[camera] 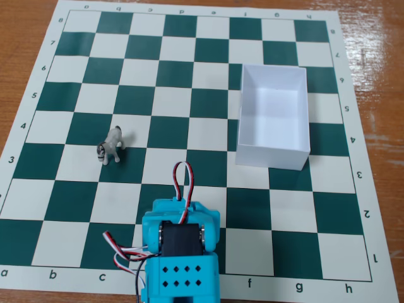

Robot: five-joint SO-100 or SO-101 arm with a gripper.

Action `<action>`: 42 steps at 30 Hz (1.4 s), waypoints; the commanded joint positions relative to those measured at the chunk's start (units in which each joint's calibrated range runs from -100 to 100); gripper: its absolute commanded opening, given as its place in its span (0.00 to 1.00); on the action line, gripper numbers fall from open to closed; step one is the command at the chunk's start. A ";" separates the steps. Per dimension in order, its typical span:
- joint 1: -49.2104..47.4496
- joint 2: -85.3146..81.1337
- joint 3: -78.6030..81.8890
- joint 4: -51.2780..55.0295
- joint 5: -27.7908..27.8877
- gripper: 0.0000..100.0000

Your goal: Grab the toy horse and put it in the box.

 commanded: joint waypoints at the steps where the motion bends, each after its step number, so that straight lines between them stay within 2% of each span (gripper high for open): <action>1: -1.34 7.96 -8.02 -0.67 -1.32 0.29; 7: -2.05 20.17 -20.49 -1.99 -4.59 0.29; 13: -2.77 29.91 -30.50 -1.99 -7.62 0.41; 18: -5.41 37.43 -37.15 -4.57 -11.28 0.46; 28: -12.48 57.25 -54.53 -3.07 -19.39 0.46; 42: -14.84 89.38 -84.67 3.74 -21.98 0.46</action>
